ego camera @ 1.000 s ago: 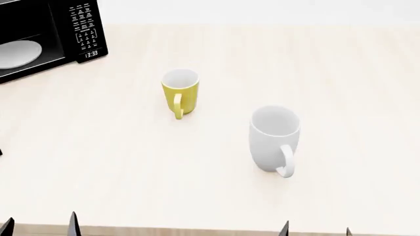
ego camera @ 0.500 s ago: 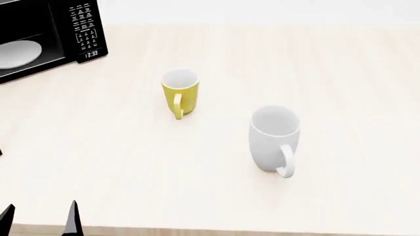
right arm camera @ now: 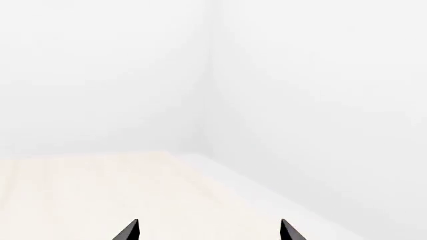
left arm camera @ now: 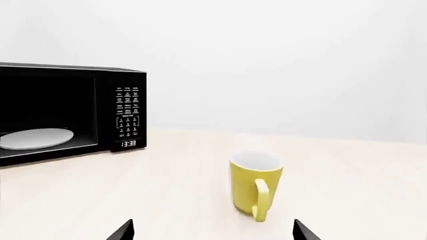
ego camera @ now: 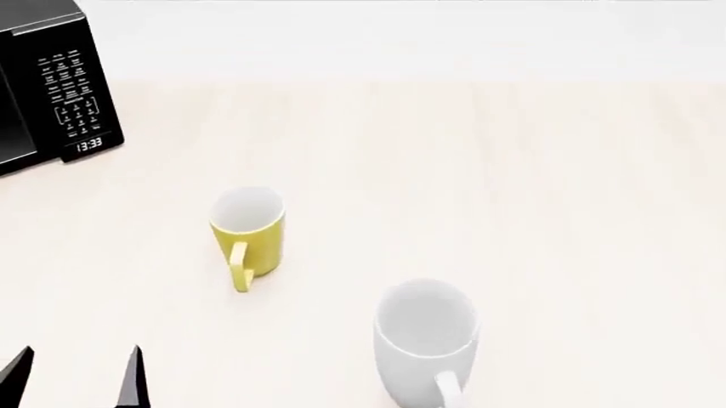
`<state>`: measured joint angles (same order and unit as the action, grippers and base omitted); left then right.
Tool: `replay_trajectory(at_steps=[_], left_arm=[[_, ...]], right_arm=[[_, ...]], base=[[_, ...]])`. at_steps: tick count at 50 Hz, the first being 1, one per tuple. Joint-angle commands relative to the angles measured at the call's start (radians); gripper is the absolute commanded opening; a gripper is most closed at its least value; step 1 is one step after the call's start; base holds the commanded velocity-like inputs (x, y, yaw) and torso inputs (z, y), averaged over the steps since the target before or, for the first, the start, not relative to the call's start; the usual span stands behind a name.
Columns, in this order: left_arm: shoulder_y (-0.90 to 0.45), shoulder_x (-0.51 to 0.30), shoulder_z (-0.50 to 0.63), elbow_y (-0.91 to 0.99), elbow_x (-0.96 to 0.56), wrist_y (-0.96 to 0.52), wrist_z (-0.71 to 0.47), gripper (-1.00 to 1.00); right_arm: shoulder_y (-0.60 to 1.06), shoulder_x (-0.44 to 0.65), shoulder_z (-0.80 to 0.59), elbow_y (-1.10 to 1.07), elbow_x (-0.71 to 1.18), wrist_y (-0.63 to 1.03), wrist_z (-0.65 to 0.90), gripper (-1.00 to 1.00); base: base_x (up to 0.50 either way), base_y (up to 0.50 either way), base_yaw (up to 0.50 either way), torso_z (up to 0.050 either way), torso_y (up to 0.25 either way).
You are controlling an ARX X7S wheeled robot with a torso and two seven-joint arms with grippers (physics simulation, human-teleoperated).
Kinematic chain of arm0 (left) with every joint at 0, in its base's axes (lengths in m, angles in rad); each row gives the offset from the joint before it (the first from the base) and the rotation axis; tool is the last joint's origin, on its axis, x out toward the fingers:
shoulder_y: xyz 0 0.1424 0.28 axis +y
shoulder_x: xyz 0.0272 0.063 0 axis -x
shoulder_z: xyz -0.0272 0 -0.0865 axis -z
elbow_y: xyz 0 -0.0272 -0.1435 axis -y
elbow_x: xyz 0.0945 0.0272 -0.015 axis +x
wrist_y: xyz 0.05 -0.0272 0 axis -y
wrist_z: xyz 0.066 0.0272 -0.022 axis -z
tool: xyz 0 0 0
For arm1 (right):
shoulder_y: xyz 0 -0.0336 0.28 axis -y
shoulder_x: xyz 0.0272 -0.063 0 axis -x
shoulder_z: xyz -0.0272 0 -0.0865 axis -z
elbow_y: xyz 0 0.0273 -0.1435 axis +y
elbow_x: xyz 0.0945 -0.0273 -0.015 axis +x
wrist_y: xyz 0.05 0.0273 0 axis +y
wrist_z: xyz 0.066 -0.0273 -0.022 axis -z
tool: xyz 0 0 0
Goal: Put the yellow and white mug to the front of the white mug.
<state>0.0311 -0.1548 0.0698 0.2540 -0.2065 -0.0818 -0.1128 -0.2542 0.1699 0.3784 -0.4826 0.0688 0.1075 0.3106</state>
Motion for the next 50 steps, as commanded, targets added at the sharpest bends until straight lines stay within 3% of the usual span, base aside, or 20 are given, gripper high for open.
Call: replay_trajectory(at_steps=[1,19,21,50], left_arm=[[0.001,-0.011,0.004,0.004,-0.025,-0.003,0.002,1.00],[0.001,-0.022,0.013,0.001,-0.042,-0.001,-0.007,1.00],[0.001,-0.023,0.014,0.003,-0.047,-0.004,-0.007,1.00],[-0.049,-0.040,0.012,-0.019,-0.107,-0.065,-0.030,1.00]], right_arm=[[-0.010,0.008,-0.004,0.000,0.016,-0.037,-0.005,1.00],[-0.005,0.010,0.002,0.006,0.093,-0.030,-0.015,1.00],[-0.001,0.014,-0.023,0.011,-0.003,-0.008,0.028,1.00],[0.006,0.028,-0.045,0.009,0.017,0.022,0.037,1.00]], base=[[0.50,-0.14,0.00,0.000,0.000],[0.48,-0.21,0.00,0.000,0.000],[0.37,-0.37,0.00,0.000,0.000],[0.00,0.00,0.00,0.000,0.001]])
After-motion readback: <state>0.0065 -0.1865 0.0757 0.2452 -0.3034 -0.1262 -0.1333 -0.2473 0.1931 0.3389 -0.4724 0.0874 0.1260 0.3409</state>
